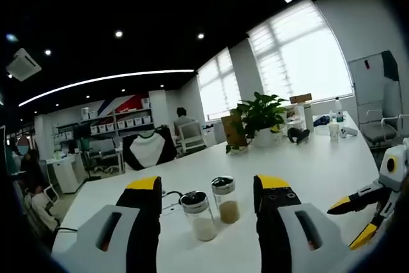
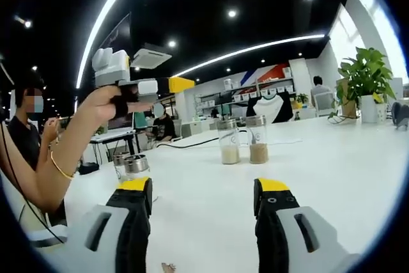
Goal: Rotate the seasoning bottle until the label or dispensing opening points toward the visible target arrow and the bottle remains upright within the marked orientation range
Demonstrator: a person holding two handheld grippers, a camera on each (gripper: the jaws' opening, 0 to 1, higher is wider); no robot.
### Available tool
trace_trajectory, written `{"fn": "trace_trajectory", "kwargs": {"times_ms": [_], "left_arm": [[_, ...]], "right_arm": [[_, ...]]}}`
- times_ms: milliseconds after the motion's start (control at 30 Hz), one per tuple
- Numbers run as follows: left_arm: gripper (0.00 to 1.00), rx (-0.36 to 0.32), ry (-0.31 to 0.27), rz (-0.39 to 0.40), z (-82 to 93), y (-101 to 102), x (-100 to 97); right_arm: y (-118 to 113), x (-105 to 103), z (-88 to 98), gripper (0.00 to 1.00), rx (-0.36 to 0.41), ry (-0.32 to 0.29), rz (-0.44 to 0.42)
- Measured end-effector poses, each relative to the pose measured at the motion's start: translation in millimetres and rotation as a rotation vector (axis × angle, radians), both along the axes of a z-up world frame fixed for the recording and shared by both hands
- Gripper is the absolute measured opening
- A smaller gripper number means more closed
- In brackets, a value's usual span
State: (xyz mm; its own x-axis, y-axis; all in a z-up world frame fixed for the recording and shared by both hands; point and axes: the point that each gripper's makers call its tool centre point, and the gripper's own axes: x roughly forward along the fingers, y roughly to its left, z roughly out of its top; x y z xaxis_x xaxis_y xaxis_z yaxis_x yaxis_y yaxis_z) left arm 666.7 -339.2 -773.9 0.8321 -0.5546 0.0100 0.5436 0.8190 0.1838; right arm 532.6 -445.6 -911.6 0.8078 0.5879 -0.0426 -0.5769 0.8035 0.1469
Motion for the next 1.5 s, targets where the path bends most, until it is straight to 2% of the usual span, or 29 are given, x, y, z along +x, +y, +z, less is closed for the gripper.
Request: {"fn": "trace_trajectory", "kwargs": {"times_ms": [133,233,333,500,700,800,900,1033,1200,1300,1367,1500], "left_arm": [[0.62,-0.001,0.010,0.002,-2.4,1,7.4],[0.63,-0.001,0.022,0.014,-3.5,3,15.4],[0.63,-0.017,0.036,0.040,-5.2,4,23.3],[0.63,-0.083,0.048,0.093,-8.1,3,37.5],[0.62,-0.172,0.060,0.198,-7.6,7,56.5],[0.62,-0.152,0.045,0.215,-7.1,-1,64.2],[0.62,-0.045,0.028,0.265,-13.7,-6,68.3],[0.62,-0.078,0.007,0.286,-13.3,-15,73.6],[0.58,-0.124,-0.035,0.327,-12.7,-14,81.5],[0.58,-0.141,-0.032,0.328,-15.9,-16,86.7],[0.58,-0.145,-0.021,0.313,-20.8,-21,90.2],[0.58,-0.093,-0.016,0.332,-39.2,-23,93.6]], "right_arm": [[-5,0,-0.3,0.92,0.008,0.018,-0.016],[-9,2,1.9,0.96,0.042,0.029,-0.024],[-7,-1,3.0,0.96,0.045,0.033,-0.012],[-6,-3,4.6,0.95,0.041,0.026,-0.004],[-8,-5,3.0,0.95,0.032,0.037,0.003],[-12,-6,4.4,0.94,0.029,0.032,-0.003],[-16,-5,4.6,0.94,0.028,0.032,-0.012],[-19,-5,4.2,0.94,0.027,0.034,-0.018],[-22,-5,3.7,0.93,0.017,0.035,-0.022],[-25,-3,3.0,0.92,0.016,0.038,-0.031],[-25,-3,1.7,0.92,0.013,0.043,-0.032],[-24,-4,1.3,0.92,0.015,0.048,-0.032]]}}
